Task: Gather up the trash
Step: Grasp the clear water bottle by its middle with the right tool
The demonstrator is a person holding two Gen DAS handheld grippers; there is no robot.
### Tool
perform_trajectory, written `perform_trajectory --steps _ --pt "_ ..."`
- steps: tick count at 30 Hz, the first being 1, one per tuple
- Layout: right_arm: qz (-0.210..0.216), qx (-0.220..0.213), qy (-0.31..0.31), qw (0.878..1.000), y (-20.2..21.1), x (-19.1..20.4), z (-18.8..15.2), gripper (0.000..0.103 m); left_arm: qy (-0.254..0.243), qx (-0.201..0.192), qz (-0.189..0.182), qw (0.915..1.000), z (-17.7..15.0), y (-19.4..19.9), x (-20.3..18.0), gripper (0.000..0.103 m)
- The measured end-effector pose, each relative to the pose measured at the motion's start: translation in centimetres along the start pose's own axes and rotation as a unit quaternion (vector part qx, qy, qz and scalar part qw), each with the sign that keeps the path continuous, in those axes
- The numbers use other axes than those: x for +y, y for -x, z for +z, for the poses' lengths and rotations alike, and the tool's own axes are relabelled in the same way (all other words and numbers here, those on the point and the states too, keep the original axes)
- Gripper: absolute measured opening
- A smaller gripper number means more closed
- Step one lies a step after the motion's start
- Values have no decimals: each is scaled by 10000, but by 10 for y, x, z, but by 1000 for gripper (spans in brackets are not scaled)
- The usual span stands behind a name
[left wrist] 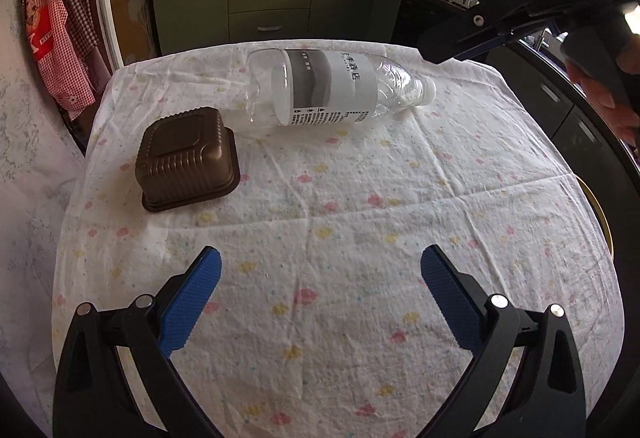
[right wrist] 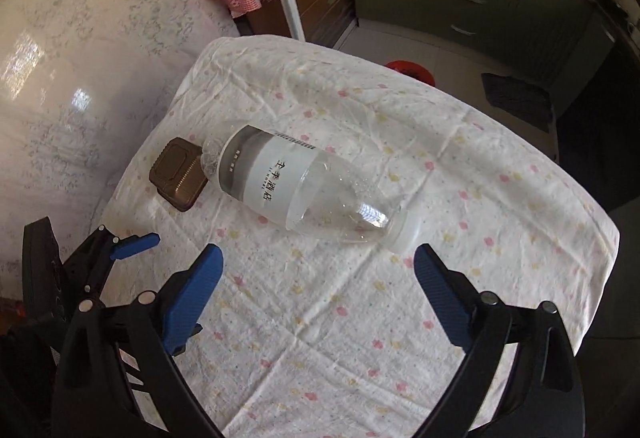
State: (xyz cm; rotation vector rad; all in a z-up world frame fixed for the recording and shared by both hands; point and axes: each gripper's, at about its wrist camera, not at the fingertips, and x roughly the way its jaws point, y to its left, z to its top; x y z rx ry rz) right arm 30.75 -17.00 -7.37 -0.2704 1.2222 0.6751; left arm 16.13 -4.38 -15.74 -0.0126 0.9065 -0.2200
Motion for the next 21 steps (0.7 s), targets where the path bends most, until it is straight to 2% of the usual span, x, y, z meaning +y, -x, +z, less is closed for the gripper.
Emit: perform_trajectory --steps 3,6,11,15,18,21 --pt "300 362 510 9976 -15 -4 17 92 -32 -98 18 9999 0 3 -1 98" --pt "582 715 674 9935 -36 -12 34 92 -32 -169 -61 9998 0 6 -2 98" --pt "1052 1030 1079 9832 -60 -6 53 92 -68 -280 -266 9992 0 10 -5 98" --pt "1033 1215 1489 9759 -71 8 64 92 -230 -395 -418 9981 0 14 -12 98" --pt "1048 1371 1422 9747 -74 10 61 92 -369 -418 -438 9975 -2 15 -18 98" --pt "1507 1717 1348 9642 -69 18 41 92 -389 -473 -435 9972 -2 19 -19 98"
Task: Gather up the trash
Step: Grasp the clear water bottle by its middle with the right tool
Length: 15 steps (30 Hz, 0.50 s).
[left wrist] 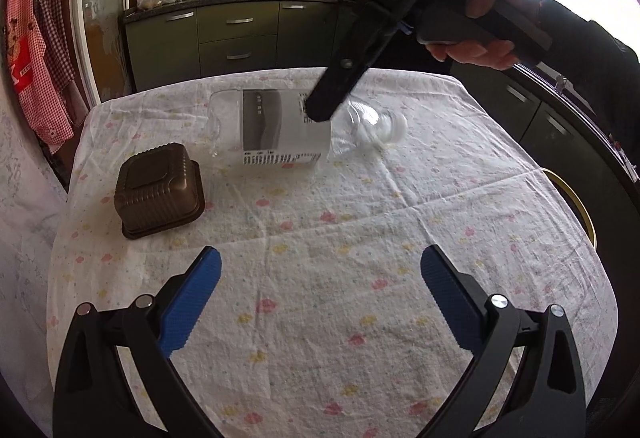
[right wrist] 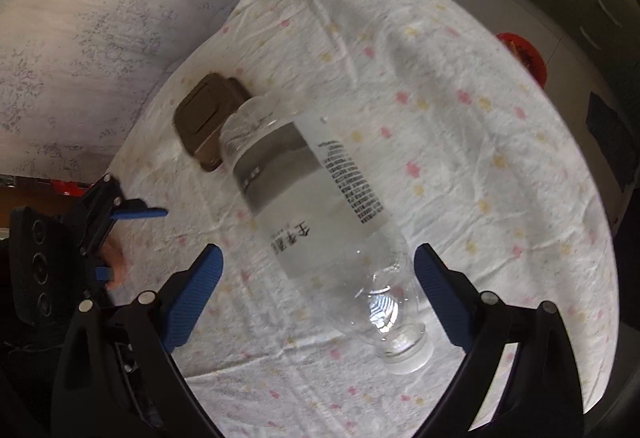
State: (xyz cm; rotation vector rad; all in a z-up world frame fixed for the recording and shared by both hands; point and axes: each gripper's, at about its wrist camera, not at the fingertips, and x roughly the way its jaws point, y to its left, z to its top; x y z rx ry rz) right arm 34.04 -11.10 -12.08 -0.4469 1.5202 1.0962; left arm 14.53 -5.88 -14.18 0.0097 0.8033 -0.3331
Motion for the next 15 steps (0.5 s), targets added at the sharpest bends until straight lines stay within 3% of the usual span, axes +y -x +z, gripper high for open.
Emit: perform_trajectory --steps 3,9,13,15 --pt "-202 -38 25 9998 1 9 -5 92 103 -63 -162 9998 1 6 4 98" --pt "-643 -204 38 9977 -14 19 10 92 372 -171 33 9992 -7 23 25 98" --pt "-1163 -156 -104 9930 -32 18 15 91 534 -143 79 9984 -15 22 35 98" --pt "-1330 -145 -180 9909 -40 20 15 80 542 -131 62 9984 -15 20 35 98"
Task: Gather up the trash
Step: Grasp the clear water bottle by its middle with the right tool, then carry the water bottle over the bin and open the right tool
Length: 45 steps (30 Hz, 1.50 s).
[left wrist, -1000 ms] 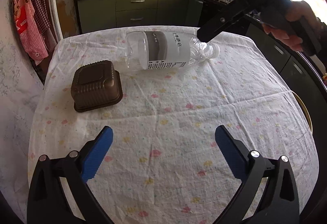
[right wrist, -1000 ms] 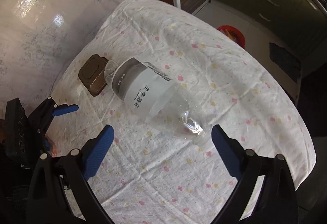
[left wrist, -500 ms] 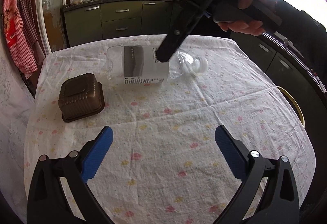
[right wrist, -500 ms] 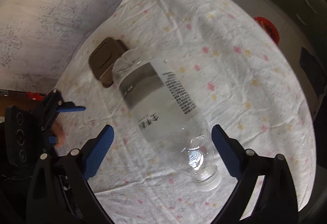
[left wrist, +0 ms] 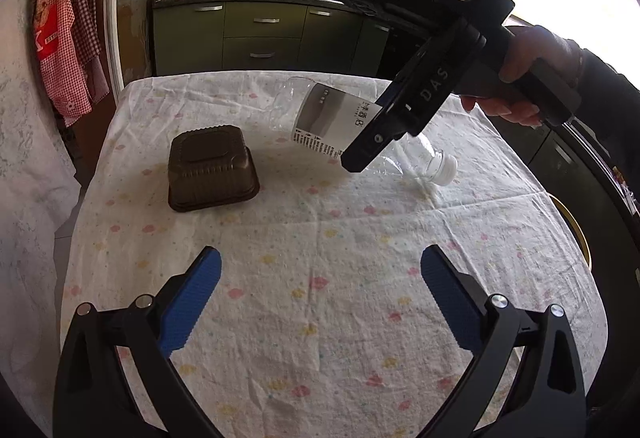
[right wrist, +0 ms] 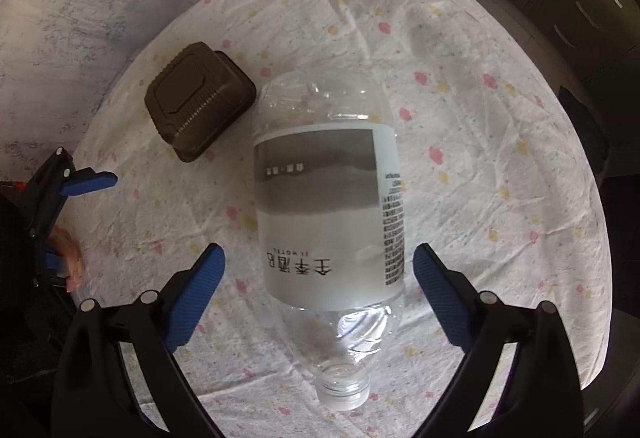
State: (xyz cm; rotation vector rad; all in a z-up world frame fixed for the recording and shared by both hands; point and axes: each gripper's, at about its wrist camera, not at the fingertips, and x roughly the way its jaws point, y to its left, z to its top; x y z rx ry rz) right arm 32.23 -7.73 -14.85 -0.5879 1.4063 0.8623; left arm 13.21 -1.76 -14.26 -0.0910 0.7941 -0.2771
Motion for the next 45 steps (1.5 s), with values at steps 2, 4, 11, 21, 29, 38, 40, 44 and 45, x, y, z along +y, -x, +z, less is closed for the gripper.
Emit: perform_trajectory --steps 2,4,11,21,29,38,40,44,45 --pt "-3 9 -178 9998 -6 0 -3 64 -84 -33 -18 10000 -2 1 -3 98" --pt "0 -141 -351 9993 -3 2 -11 63 -228 -104 -16 9997 -3 3 -8 98" --pt "655 -926 -1244 9857 39 -9 -76 63 -634 -209 -142 9977 -4 7 -27 98" --pt "724 -2105 -3172 9219 95 -71 -273 63 -1044 -255 -301 9937 -9 9 -52 98" --pt "-296 -2337 -5037 8311 83 -116 -441 63 -1176 -136 -307 9925 -8 9 -63 98" --pt "-161 -2612 -6650 6996 1 -167 -559 63 -1388 -151 -70 9902 0 16 -75 98" --pt "172 -2721 -6737 6869 -12 -171 -563 63 -1415 -110 -73 9898 1 15 -77 98" --pt "-350 -2363 -7023 6706 -19 -172 -567 75 -1396 15 -76 9902 3 10 -81 98" --pt "-621 -2328 -7076 6643 -16 -170 -571 76 -1355 51 -107 9907 3 9 -80 98"
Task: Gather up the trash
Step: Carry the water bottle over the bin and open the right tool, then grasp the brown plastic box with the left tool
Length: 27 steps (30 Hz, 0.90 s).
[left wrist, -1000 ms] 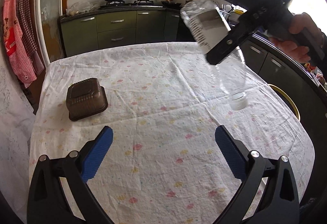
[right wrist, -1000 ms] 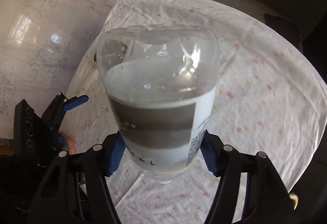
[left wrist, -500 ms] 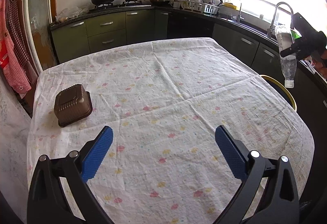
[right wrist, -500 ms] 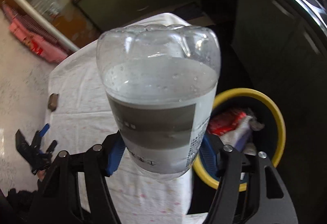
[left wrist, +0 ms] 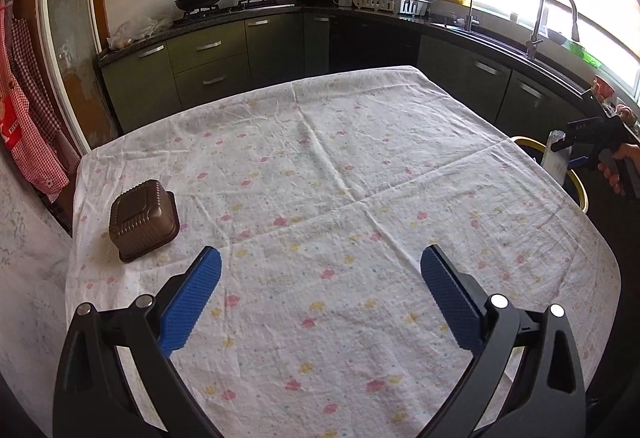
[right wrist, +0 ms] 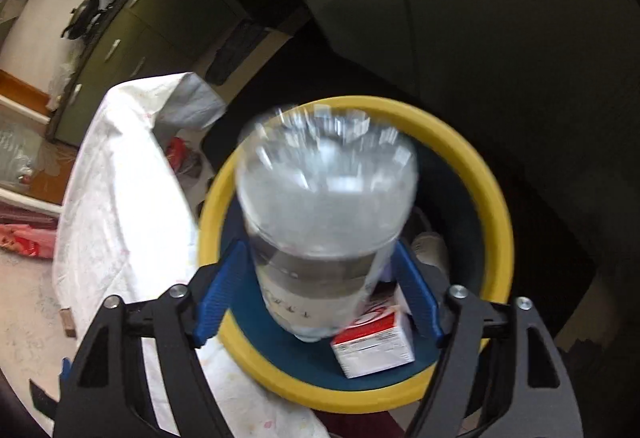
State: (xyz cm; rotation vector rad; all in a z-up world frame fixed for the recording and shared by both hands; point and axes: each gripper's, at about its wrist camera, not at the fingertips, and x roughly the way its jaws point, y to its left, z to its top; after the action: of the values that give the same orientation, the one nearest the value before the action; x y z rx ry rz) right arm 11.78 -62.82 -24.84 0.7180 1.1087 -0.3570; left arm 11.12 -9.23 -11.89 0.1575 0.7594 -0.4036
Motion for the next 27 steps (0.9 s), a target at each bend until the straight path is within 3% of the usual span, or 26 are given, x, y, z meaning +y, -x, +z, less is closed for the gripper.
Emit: perform_trajectory --steps 3,8,12,16,21,27 --pt "-101 -337 -56 9994 15 -4 -6 79 143 87 -47 9998 -2 -2 3 98" --pt "243 -646 193 9974 40 5 -35 80 474 310 -121 9983 -9 -7 15 98" --pt "881 -859 763 9895 51 48 -64 85 672 468 40 9966 -14 -7 32 98" --pt "1505 -994 1365 9741 56 109 -75 85 974 671 370 9923 -10 -12 62 98" --pt "1245 -1572 1672 9653 47 151 -79 86 1677 930 696 9790 5 -31 112 98" --pt "962 -1654 1840 9641 21 176 -82 86 2369 1015 789 9630 15 -54 159 98"
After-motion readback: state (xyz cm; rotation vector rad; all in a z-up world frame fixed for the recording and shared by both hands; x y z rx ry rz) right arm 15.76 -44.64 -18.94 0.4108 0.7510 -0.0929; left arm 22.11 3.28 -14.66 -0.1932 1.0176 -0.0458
